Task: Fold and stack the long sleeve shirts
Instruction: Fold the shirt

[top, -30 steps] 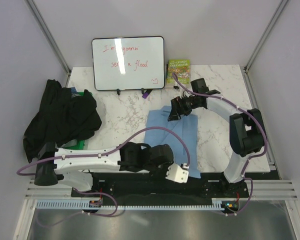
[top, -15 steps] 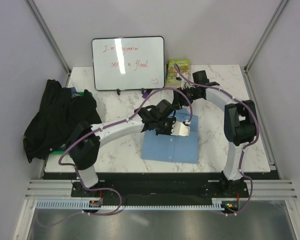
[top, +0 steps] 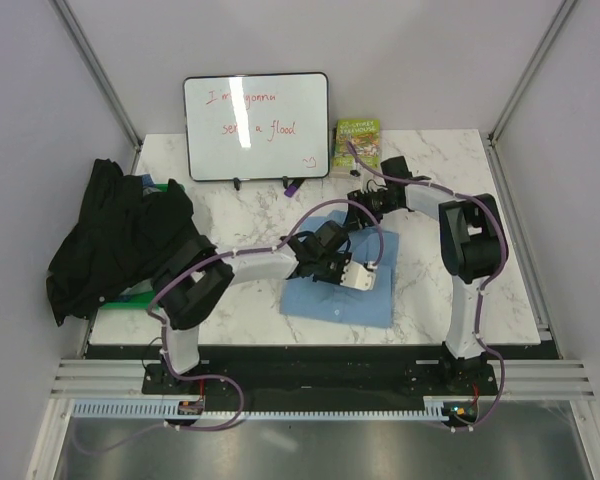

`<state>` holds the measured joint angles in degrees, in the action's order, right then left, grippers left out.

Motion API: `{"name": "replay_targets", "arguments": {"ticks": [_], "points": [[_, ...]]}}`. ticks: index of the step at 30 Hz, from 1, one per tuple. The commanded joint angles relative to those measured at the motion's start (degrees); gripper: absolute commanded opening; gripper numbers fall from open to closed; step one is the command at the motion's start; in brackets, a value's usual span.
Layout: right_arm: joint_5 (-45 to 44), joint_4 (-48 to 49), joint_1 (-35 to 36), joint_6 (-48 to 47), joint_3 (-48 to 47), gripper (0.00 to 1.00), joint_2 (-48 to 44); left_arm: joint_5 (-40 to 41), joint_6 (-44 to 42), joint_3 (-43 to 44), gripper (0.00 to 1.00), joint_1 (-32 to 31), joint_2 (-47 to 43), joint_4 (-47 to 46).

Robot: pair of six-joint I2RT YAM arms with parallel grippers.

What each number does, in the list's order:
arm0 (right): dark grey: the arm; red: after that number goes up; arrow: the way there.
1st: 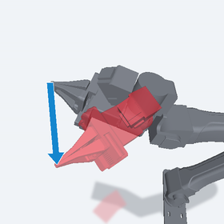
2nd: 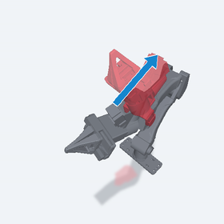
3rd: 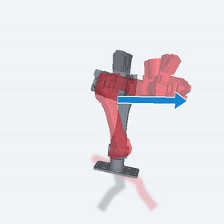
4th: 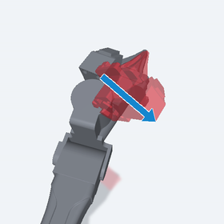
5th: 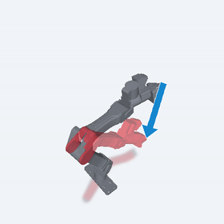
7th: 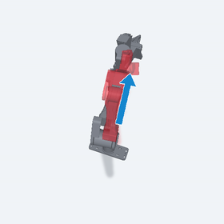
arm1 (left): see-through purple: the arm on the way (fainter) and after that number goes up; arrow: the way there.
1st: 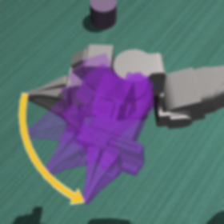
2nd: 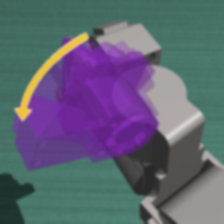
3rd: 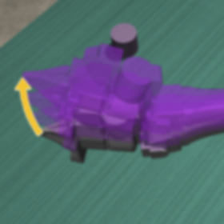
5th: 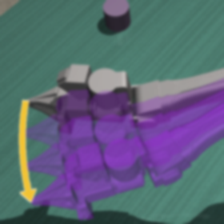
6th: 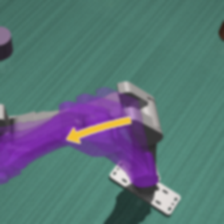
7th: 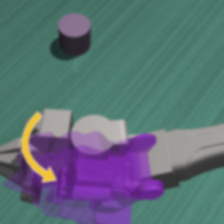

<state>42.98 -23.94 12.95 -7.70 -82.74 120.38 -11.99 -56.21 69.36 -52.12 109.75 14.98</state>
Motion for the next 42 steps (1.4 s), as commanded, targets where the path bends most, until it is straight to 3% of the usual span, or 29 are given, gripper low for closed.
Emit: {"name": "replay_targets", "arguments": {"ticks": [1,7,14,22,33,42], "points": [[3.7,0.1,0.3,-0.2,3.5,0.57,-5.2,-2.1,2.7,-7.9,0.02,-4.5,-5.6,3.1],[11.1,-0.6,-0.2,4.5,5.0,0.58,-11.8,-2.2,10.8,-11.4,0.02,-7.5,-14.6,7.3],[9.1,-10.5,-0.1,-5.3,0.2,0.5,-7.7,-3.5,13.9,-4.4,0.02,-7.6,-17.6,13.8],[9.1,-22.0,0.3,-18.7,-4.3,0.43,-0.6,-4.7,12.7,-3.4,0.02,-7.4,-16.3,14.4],[6.3,-23.2,0.4,-20.2,-4.6,0.4,5.3,-2.7,10.3,1.5,0.02,-5.1,-14.9,13.8],[7.7,-26.2,0.4,-22.7,-6.4,0.38,5.7,-2.0,3.3,9.4,0.02,1.4,-7.3,10.7]]}}
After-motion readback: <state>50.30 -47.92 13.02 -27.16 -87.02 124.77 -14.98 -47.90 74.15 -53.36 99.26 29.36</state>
